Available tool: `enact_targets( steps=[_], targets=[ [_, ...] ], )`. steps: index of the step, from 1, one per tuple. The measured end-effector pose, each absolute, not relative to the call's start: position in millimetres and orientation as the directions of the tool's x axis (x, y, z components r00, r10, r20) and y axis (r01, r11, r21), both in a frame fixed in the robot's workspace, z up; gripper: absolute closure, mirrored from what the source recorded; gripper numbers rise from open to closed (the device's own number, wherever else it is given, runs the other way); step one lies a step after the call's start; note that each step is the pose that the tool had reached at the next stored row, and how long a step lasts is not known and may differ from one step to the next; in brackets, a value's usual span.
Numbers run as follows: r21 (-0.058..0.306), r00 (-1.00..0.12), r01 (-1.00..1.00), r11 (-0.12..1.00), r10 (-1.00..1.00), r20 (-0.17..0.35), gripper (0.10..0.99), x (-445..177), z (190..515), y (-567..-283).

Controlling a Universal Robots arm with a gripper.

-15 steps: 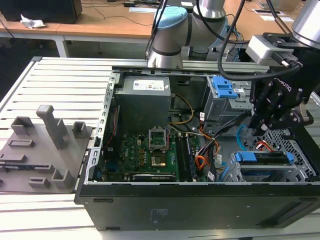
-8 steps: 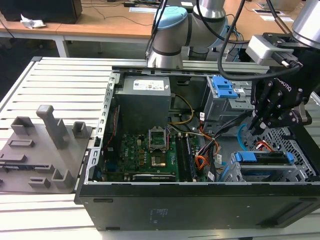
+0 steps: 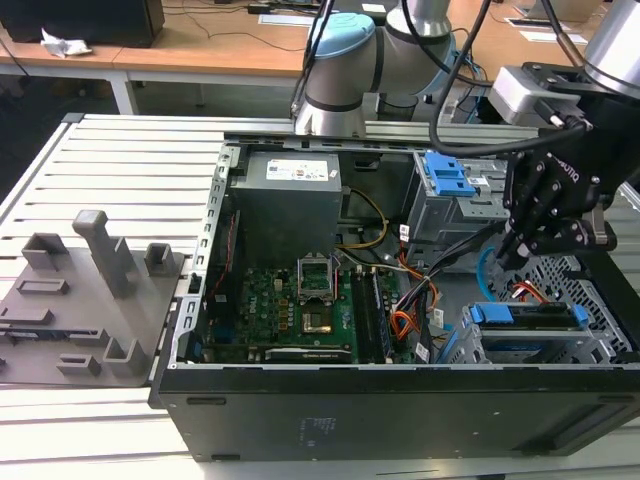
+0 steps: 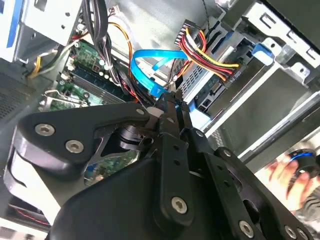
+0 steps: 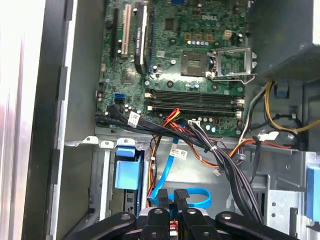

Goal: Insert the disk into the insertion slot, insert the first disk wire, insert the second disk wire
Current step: 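Insert the second disk wire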

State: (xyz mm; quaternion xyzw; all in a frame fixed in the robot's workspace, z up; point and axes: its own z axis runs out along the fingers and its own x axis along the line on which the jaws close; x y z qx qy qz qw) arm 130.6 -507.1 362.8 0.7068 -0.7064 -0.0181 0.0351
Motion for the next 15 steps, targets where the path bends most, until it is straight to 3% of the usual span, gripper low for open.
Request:
enact_targets(
  steps=[15],
  targets=[
    [0.075, -0.026, -0.997, 0.027, -0.999, 0.024, 0.925, 131.4, 359.6, -532.9]
  ],
)
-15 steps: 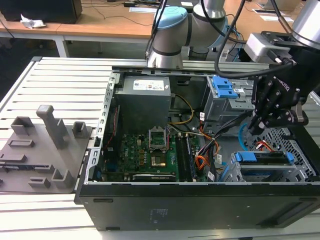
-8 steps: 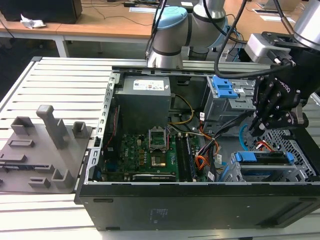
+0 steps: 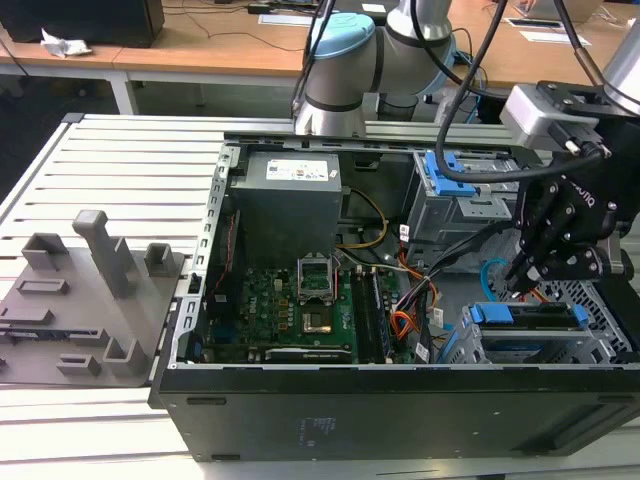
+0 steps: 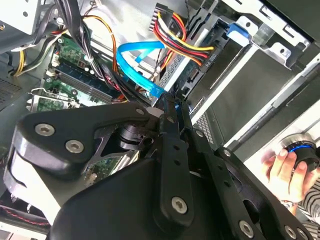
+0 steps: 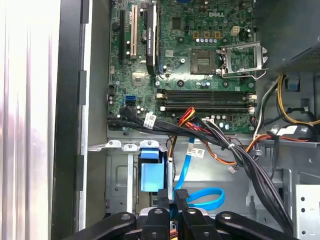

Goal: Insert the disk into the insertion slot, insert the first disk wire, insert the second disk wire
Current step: 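Insert the second disk wire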

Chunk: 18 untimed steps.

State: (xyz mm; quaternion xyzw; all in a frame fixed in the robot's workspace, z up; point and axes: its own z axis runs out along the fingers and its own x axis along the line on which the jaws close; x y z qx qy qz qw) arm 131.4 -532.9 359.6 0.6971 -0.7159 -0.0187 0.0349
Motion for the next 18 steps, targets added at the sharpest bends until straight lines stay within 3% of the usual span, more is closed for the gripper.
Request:
enact_targets(
  steps=[18],
  targets=[
    [0.076, -0.027, -0.997, 0.029, -0.999, 0.024, 0.925, 137.9, 354.0, -533.2]
  ],
)
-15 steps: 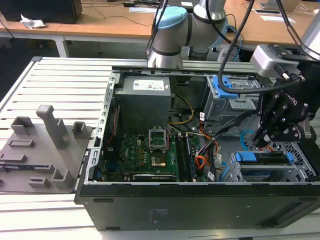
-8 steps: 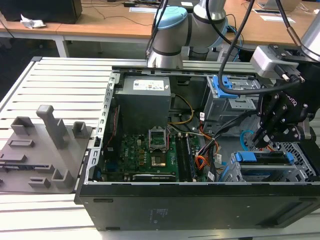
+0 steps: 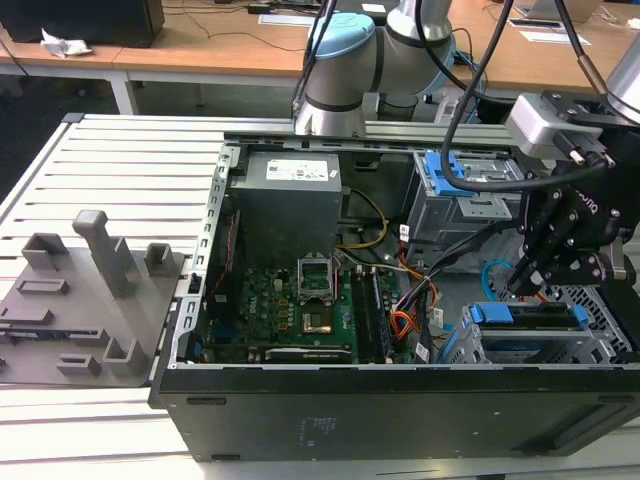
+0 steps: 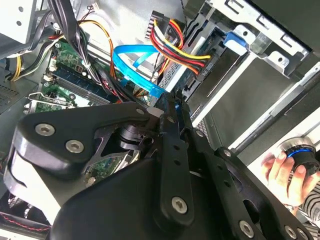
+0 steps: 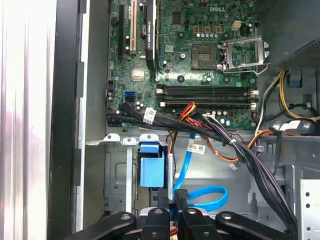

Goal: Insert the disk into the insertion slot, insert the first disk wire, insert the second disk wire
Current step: 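Insert the second disk wire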

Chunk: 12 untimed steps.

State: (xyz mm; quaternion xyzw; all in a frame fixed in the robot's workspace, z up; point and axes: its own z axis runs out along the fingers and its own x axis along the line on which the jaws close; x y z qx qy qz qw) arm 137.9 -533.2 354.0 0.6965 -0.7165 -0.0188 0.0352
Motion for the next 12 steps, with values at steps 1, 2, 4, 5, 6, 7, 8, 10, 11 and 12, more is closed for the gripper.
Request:
enact_targets(
  steps=[1, 2, 4, 5, 6, 7, 8, 10, 11, 12],
  targets=[
    [0.076, -0.028, -0.997, 0.030, -0.999, 0.024, 0.925, 138.1, 353.6, -533.8],
    [0.076, -0.029, -0.997, 0.031, -0.999, 0.024, 0.925, 138.5, 352.6, -535.4],
    [0.076, -0.031, -0.997, 0.033, -0.999, 0.024, 0.925, 140.0, 350.0, -537.5],
    [0.076, -0.032, -0.997, 0.034, -0.999, 0.024, 0.925, 141.4, 348.7, -537.8],
    [0.076, -0.032, -0.997, 0.034, -0.999, 0.024, 0.925, 142.1, 347.9, -537.8],
    [0.076, -0.033, -0.997, 0.035, -0.999, 0.024, 0.925, 143.1, 346.9, -537.9],
    [0.076, -0.033, -0.996, 0.035, -0.999, 0.024, 0.925, 143.6, 346.4, -538.1],
    [0.076, -0.033, -0.996, 0.035, -0.999, 0.024, 0.925, 145.0, 345.4, -538.3],
    [0.076, -0.034, -0.996, 0.035, -0.999, 0.024, 0.925, 145.6, 345.1, -538.4],
    [0.076, -0.034, -0.996, 0.036, -0.999, 0.024, 0.925, 146.7, 344.5, -538.8]
  ],
)
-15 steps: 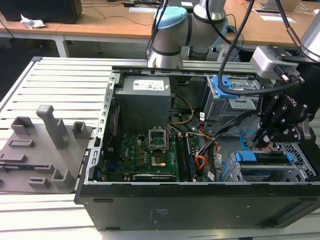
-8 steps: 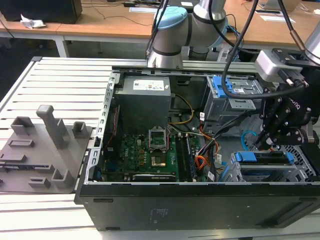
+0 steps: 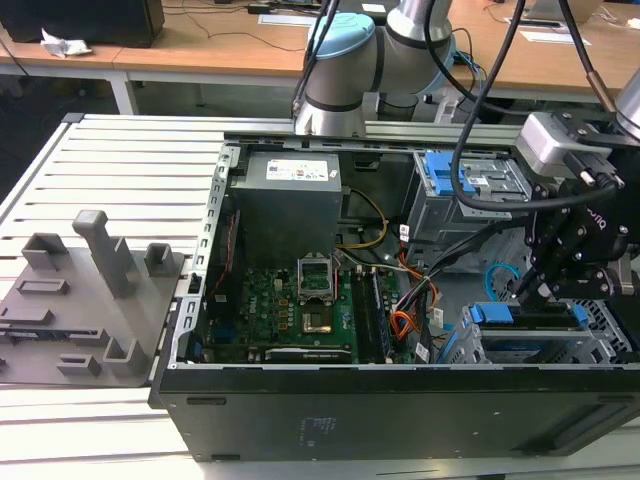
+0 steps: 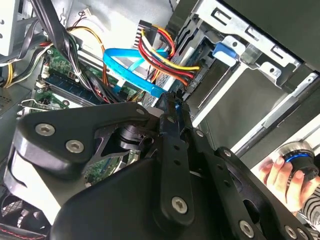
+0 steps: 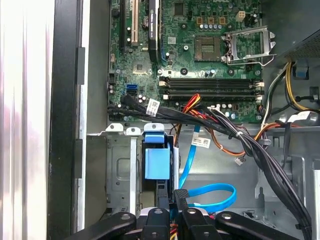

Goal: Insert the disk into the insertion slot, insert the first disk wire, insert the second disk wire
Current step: 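Insert the second disk wire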

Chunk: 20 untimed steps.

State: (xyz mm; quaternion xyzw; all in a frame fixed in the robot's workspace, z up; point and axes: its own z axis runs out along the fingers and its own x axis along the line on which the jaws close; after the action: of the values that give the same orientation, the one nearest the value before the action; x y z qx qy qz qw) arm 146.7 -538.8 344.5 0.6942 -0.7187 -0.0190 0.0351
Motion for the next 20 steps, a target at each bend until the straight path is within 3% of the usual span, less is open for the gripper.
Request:
enact_targets(
  steps=[20],
  targets=[
    [0.076, -0.034, -0.996, 0.036, -0.999, 0.024, 0.925, 148.9, 336.6, -543.5]
  ],
)
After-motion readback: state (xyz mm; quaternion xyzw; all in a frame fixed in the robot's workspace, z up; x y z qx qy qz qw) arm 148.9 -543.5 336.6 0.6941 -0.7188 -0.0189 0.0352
